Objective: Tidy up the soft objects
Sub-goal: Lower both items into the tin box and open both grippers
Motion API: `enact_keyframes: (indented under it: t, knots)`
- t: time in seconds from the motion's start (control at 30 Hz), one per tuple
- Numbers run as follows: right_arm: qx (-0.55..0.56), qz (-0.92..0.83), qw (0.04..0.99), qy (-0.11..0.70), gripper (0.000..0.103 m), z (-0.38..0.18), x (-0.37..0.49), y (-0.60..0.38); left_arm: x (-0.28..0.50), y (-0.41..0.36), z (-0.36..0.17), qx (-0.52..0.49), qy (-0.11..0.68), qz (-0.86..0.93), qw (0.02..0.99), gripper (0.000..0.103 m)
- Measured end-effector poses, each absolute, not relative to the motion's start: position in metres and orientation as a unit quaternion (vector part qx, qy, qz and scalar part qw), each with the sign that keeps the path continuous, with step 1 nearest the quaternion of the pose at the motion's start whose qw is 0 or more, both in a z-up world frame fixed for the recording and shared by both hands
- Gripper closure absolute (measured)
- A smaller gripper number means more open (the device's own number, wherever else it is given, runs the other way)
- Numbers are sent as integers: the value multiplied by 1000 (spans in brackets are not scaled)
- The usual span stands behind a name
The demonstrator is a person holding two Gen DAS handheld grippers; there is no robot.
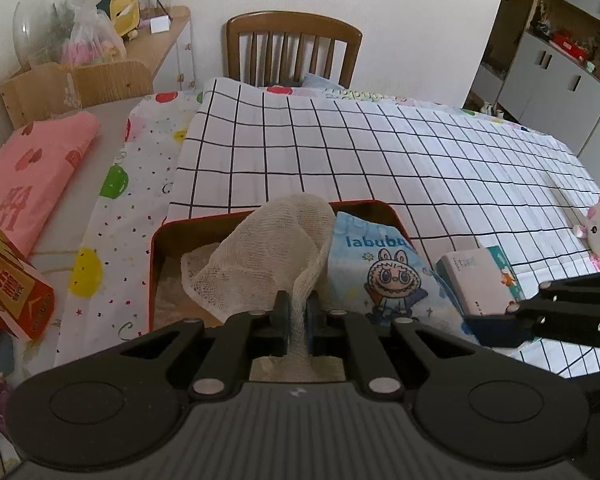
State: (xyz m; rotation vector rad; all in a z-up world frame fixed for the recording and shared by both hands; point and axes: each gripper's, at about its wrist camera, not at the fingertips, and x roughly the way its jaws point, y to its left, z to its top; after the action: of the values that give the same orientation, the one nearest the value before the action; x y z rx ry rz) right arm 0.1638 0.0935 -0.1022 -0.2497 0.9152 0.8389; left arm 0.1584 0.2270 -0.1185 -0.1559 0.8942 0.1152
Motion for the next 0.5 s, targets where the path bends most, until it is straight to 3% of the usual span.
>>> enact_keyframes:
  t: [0.2,0.4,0.47,0.5]
  knots:
    - [-113,392,816,409,64,-88,156,84,150,224,-108,-69,419,53,904,95]
    - [-103,394,825,393,50,-78,149,75,139,220,-98,-60,406,58,910,94]
    - [-104,394,828,385,47,-75,146,72,135,218,-94,-56,401,57,913,92]
    - [-104,394,829,383,46,-74,145,71,134,218,-92,-53,399,57,914,86]
